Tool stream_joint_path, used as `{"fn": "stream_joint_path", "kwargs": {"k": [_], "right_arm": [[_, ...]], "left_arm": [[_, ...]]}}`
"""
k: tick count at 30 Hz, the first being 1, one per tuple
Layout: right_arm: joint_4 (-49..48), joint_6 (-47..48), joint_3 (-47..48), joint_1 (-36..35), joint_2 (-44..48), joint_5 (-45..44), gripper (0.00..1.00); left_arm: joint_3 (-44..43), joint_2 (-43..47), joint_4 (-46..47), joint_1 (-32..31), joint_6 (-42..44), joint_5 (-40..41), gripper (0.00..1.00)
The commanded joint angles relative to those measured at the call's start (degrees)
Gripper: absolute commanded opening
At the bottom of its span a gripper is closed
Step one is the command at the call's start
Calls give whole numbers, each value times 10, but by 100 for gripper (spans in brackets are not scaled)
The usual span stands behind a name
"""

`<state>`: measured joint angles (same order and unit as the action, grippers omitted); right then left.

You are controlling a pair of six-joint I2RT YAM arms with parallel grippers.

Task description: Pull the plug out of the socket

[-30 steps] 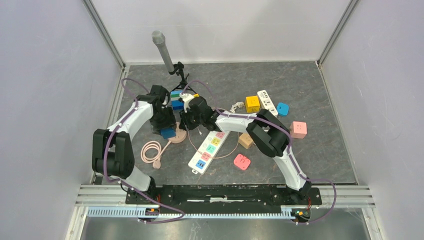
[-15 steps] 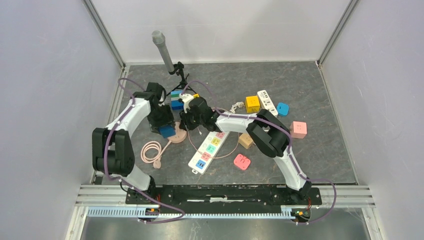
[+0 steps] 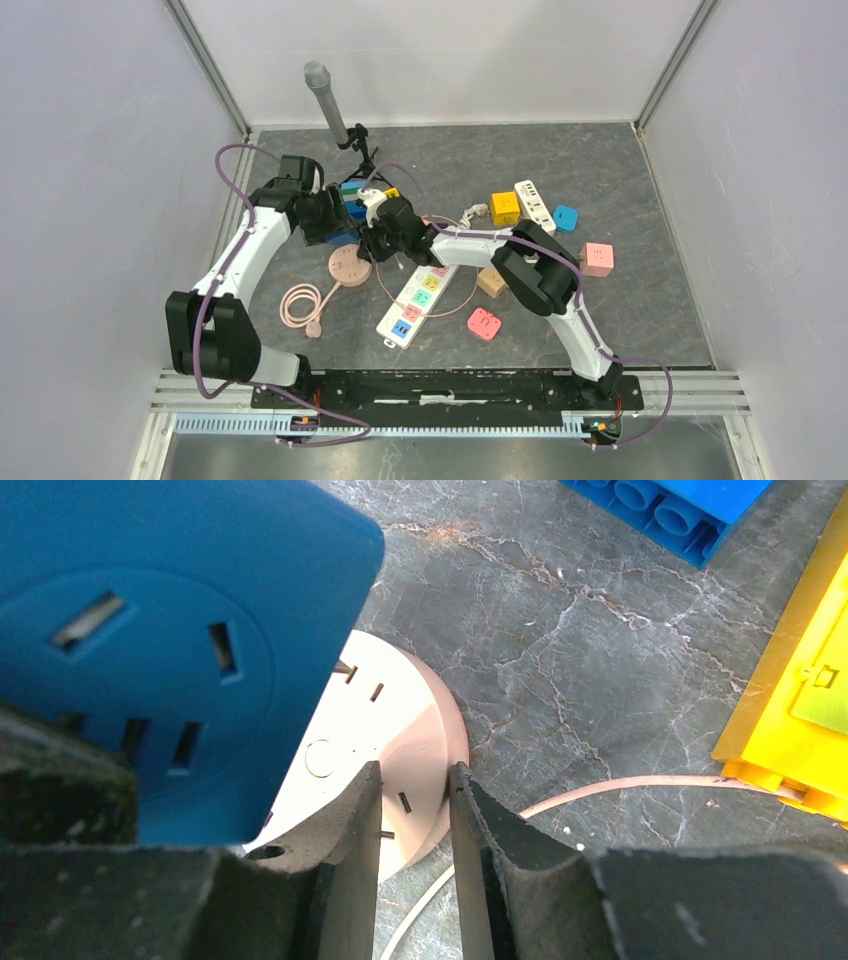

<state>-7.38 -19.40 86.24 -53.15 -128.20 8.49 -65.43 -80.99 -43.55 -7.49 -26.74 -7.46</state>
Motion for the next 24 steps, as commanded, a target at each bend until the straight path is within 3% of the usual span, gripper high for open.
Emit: {"fn": "stream_joint_path", "kwargs": {"k": [1,15,24], "right_arm": [[183,20,-69,-25,-66,-7,34],[66,-8,-35,32,94,46,42],[35,-21,-116,61,260,32,54]], "left_arm": [[-17,27,8,11,12,36,2],[16,52,2,55,18,38,5],[0,-43,64,74,-19,-84,16]]}}
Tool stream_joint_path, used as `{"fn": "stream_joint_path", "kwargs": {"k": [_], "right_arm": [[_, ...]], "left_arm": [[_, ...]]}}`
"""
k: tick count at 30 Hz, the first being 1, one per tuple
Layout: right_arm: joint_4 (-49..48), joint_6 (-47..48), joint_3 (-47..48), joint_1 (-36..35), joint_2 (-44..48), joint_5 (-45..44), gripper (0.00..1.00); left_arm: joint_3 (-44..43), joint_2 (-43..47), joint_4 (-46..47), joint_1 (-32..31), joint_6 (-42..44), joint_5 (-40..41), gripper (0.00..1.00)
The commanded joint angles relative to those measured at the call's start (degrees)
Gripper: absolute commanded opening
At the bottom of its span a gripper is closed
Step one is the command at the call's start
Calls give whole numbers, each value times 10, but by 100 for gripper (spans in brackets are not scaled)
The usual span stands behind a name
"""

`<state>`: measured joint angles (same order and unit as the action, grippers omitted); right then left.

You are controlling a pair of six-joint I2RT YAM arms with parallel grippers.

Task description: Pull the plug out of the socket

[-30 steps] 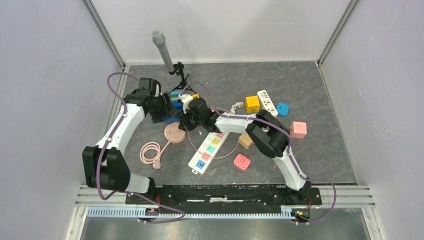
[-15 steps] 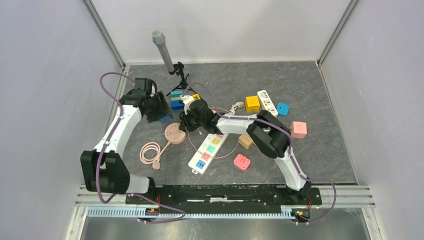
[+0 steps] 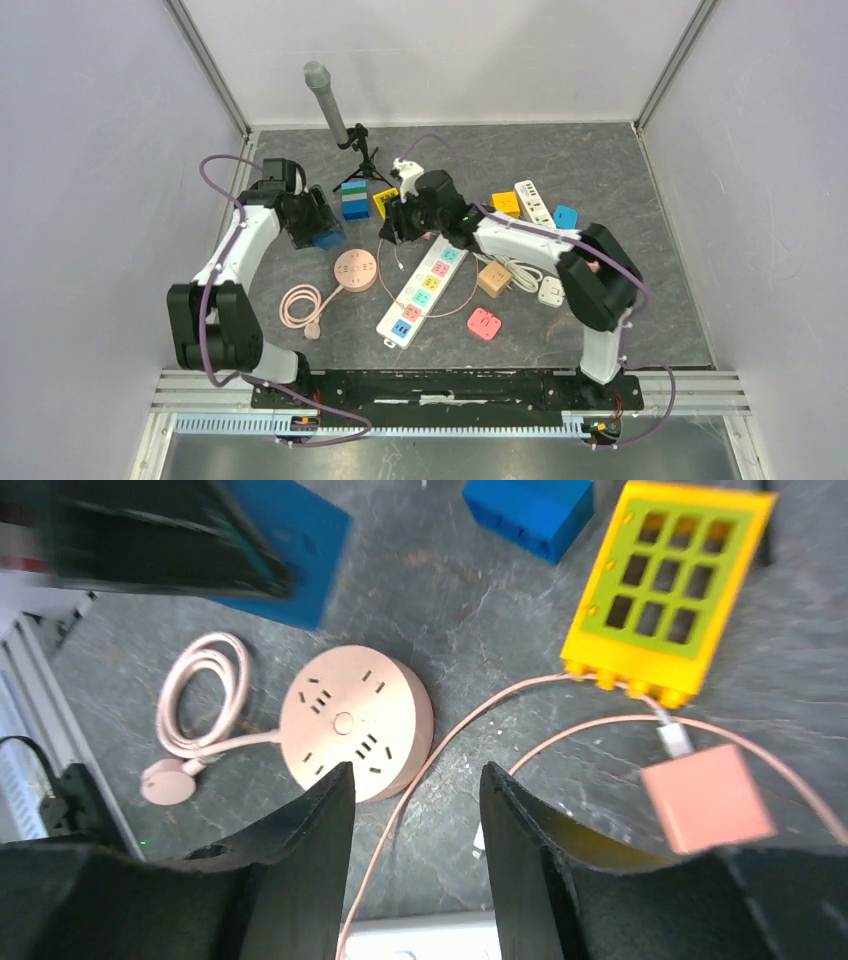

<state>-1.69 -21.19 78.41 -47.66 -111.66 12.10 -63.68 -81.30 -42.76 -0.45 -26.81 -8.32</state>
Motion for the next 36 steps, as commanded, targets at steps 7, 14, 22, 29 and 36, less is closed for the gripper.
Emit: {"fn": "stream_joint_path", "kwargs": {"k": [7,14,22,29,36], "right_arm": [[1,-5,-152,11,217,-36,57],[11,-32,-236,15,301,-59,58],[50,-34,-258,15,352,-93,58],[85,-34,-271,16,401,-170,59],[161,-29,-255,17,460,-296,62]], "left_arm": [[-48,-123,115,28,-34,-130,38],[-35,-183,124,58,-3,-140,46],[-23,-162,86,74,2,-67,100],[-29,-118,46,74,7,8,100],[-54,-47,-9,73,11,48,100]]}}
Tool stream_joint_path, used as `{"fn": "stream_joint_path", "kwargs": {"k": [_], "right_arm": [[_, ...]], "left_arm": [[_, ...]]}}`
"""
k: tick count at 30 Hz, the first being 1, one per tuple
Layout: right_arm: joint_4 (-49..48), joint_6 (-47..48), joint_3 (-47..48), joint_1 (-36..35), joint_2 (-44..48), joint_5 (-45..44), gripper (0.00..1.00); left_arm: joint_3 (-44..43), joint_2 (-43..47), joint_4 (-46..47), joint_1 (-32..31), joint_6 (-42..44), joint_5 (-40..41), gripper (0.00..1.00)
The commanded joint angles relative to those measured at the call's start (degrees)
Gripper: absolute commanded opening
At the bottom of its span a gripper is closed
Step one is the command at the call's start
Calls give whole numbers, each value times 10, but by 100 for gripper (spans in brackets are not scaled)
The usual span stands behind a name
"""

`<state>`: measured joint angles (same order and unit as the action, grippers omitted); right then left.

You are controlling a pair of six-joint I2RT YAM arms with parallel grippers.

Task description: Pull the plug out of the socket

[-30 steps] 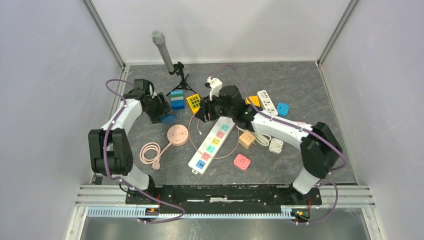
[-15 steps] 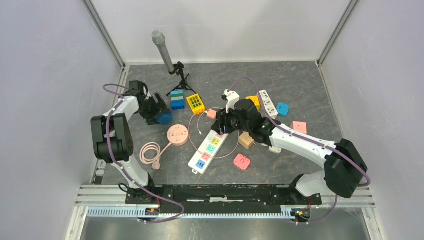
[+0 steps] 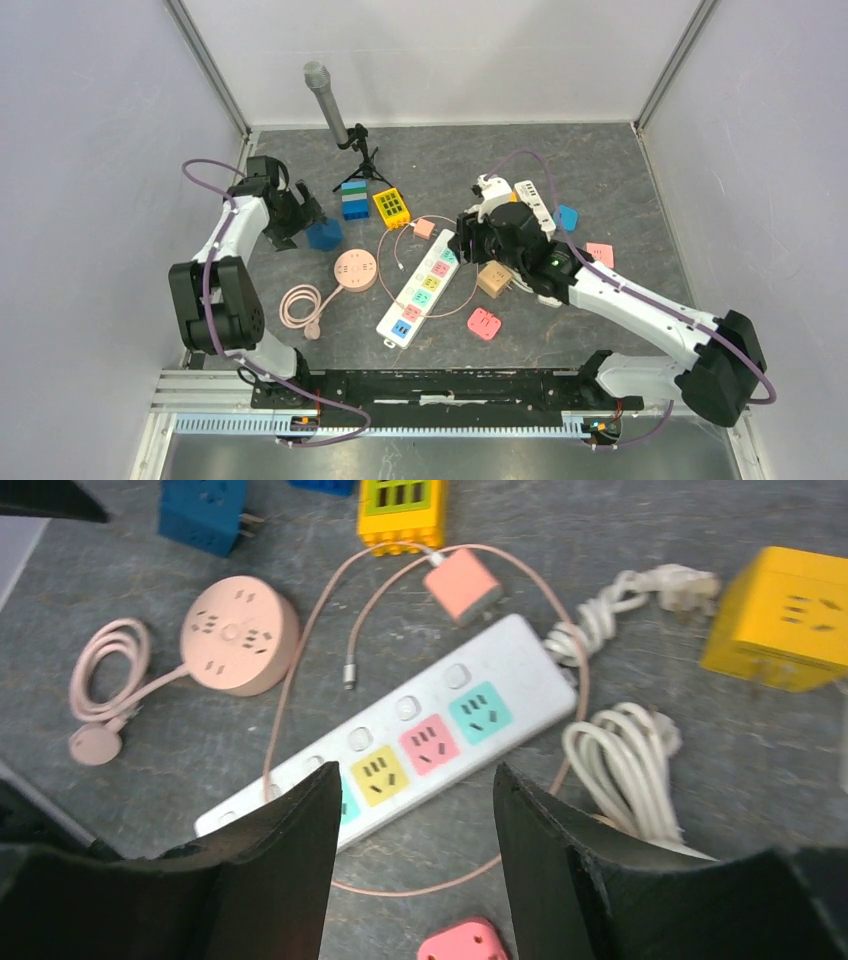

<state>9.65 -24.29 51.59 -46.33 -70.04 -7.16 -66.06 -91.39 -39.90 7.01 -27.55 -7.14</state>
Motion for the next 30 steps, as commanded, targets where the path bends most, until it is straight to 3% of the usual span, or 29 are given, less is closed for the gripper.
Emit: {"fn": "stream_joint_path", "kwargs": {"k": [1,7,13,18,20,22,23,26,30], "right_arm": [[64,4,15,3,57,-126,63],[159,4,22,5,157,-312,69],[329,-63,54,5,300,-524,72],[360,-6,83,6,410,-666,74],[329,56,105,5,438,-709,80],[264,154,134,5,454,-743,95],[225,206,148,5,458,-759,98],[117,340,169,5,467,-786,98],[-4,439,163,5,481,-792,98]], "left_arm": [[-33,69,-45,-2,22,29,100],[-57,179,-79,-29,38,12,100],[-64,295,-99,-41,52,33,100],[-58,392,-107,-41,56,69,100],[-60,426,-105,-41,53,112,100],[-56,465,-88,-41,51,139,100],[-56,480,-80,-41,50,147,100],[-66,504,-75,-42,53,163,100],[-72,518,-74,-41,45,174,100]]}}
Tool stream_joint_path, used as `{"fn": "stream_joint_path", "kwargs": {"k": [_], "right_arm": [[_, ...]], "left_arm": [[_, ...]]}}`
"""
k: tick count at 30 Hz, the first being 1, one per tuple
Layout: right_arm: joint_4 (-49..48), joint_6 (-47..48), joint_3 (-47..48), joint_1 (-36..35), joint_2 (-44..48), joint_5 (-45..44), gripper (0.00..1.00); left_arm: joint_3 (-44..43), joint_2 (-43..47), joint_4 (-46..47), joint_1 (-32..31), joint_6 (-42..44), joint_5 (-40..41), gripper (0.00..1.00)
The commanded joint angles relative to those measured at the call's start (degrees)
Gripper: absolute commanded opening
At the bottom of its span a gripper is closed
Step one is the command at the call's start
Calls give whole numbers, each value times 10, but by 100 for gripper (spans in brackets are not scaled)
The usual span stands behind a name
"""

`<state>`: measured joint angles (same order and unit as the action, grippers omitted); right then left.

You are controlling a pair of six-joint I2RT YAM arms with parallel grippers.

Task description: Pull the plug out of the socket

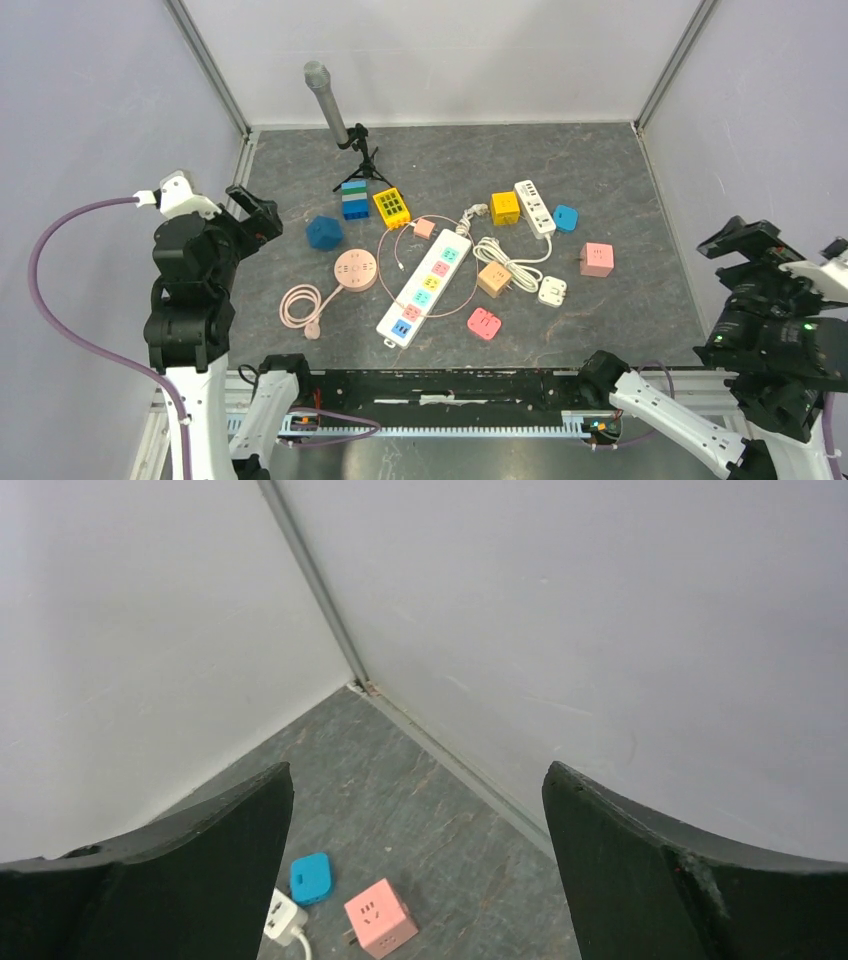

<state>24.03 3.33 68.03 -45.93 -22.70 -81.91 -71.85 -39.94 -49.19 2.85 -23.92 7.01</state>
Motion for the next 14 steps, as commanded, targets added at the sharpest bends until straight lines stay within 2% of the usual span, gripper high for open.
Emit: {"fn": "stream_joint_path", "kwargs": {"k": [1,14], "right_arm": [[-168,184,-7,1,9,-45,98],[-189,183,-28,1,10,-32,98]], "left_arm": [[-12,7,21,0,8,33,100],[-11,26,32,0,13,42,100]]}}
